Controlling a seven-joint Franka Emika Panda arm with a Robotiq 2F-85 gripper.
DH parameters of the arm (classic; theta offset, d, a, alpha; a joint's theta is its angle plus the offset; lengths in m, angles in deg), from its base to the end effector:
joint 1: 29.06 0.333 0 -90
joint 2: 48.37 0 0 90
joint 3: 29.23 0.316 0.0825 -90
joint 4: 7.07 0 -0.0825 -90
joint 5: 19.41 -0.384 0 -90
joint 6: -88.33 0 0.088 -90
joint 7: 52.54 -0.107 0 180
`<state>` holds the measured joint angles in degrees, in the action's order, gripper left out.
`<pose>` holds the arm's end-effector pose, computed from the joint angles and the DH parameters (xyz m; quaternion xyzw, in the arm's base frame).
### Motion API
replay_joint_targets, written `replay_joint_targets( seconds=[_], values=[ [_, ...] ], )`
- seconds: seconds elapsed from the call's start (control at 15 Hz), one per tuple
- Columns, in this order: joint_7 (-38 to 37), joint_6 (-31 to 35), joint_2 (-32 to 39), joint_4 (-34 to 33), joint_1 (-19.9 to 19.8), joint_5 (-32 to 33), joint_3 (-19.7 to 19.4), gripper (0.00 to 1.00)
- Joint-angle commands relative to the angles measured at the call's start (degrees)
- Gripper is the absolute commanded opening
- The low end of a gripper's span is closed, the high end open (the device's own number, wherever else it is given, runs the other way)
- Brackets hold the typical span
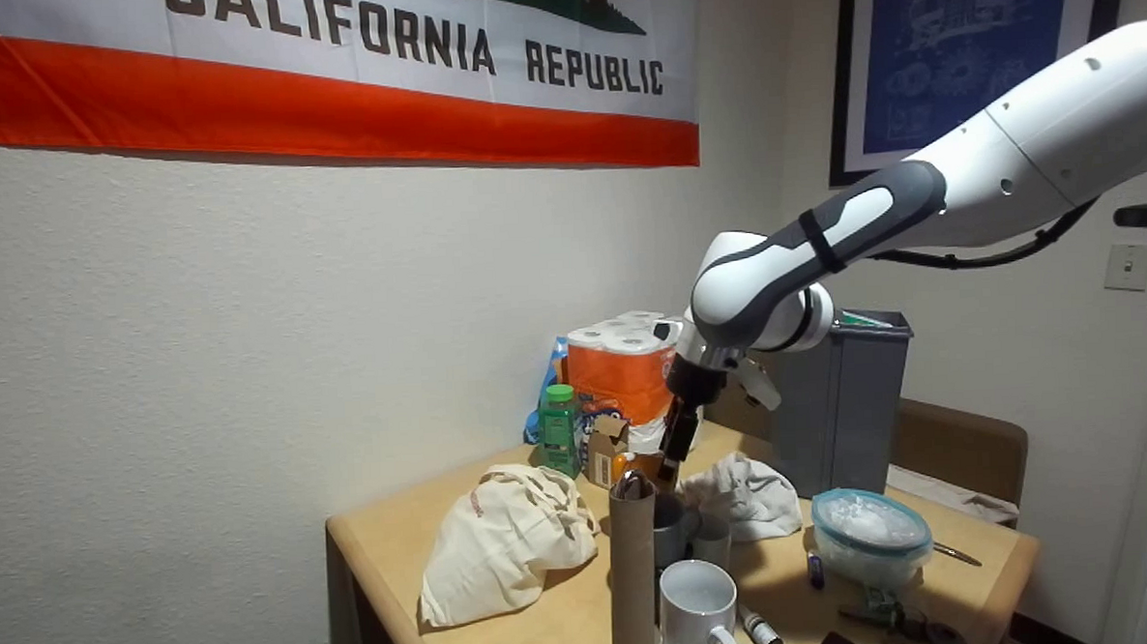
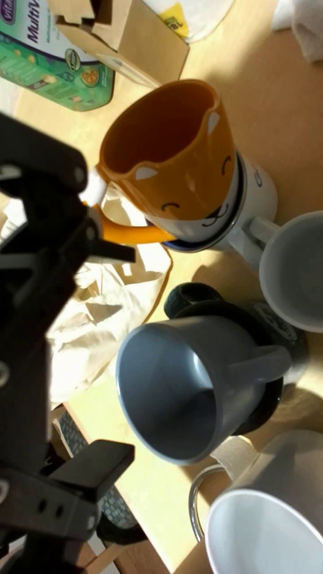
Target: Put the grey mug in the blue mug
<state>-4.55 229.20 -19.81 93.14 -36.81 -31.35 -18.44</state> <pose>0.6828 0.0225 0.3139 -0.9258 -0.3434 -0.1431 0.0675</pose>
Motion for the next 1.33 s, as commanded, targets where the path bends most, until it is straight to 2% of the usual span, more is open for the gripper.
replay_joint_targets(
  seconds=[0.0,0.27,0.47,0.87,1.27],
  values=[
    [-0.84,-10.10,-4.22,-0.51,-0.37,0.26,-0.88,1.00],
    [0.33,-19.44,-8.84,0.36,-0.23,-0.60,-2.13,1.00],
    [0.58,-22.97,-13.09,2.76,0.05,-0.95,-3.29,1.00],
    [0.71,-23.56,-19.14,8.34,0.95,-1.44,-5.44,1.00],
    [0.90,-23.02,-22.09,12.75,2.09,-1.62,-6.50,1.00]
  ],
)
